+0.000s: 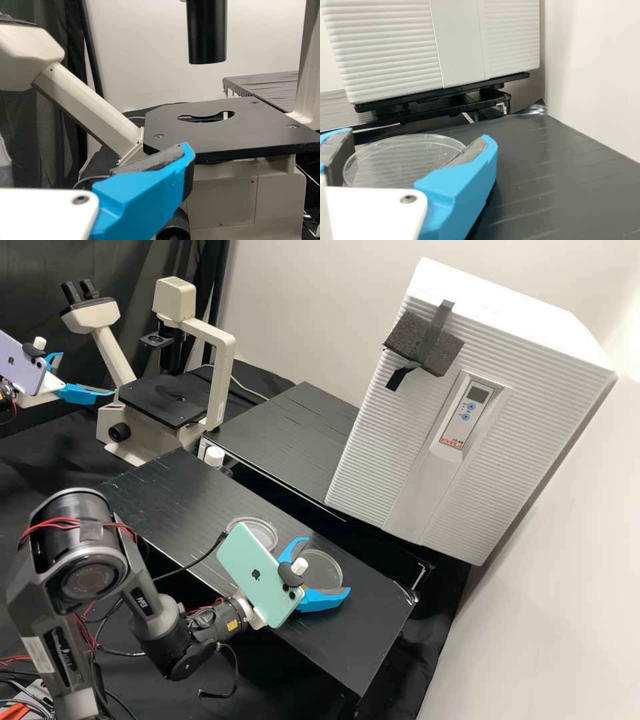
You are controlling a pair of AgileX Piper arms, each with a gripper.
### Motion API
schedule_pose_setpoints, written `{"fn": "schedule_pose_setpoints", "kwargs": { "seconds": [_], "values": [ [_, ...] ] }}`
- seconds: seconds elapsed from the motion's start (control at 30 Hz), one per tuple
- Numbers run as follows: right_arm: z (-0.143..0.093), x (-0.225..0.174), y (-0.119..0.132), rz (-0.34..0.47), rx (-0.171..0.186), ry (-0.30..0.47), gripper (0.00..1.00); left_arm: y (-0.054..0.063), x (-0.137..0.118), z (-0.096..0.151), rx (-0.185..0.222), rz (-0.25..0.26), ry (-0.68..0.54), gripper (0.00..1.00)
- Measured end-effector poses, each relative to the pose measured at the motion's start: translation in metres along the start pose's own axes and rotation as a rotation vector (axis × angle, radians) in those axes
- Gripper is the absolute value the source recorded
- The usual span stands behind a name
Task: Open the petri dish lid.
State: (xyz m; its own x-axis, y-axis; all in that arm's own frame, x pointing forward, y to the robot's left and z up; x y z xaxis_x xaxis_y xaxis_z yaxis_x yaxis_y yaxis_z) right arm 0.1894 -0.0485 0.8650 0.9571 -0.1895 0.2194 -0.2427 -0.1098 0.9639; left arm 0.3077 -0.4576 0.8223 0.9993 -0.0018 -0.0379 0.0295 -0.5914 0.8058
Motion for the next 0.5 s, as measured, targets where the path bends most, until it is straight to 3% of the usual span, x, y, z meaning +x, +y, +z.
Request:
{"fn": "schedule_pose_setpoints", "kwargs": {
  "seconds": [0.5],
  "values": [
    [-0.0008,-0.0015,-0.0024,-0.006,-0.004,0.010,1.00,0.0000,0.0000,0.0000,0.000,0.000,0.000,1.00]
  ]
}}
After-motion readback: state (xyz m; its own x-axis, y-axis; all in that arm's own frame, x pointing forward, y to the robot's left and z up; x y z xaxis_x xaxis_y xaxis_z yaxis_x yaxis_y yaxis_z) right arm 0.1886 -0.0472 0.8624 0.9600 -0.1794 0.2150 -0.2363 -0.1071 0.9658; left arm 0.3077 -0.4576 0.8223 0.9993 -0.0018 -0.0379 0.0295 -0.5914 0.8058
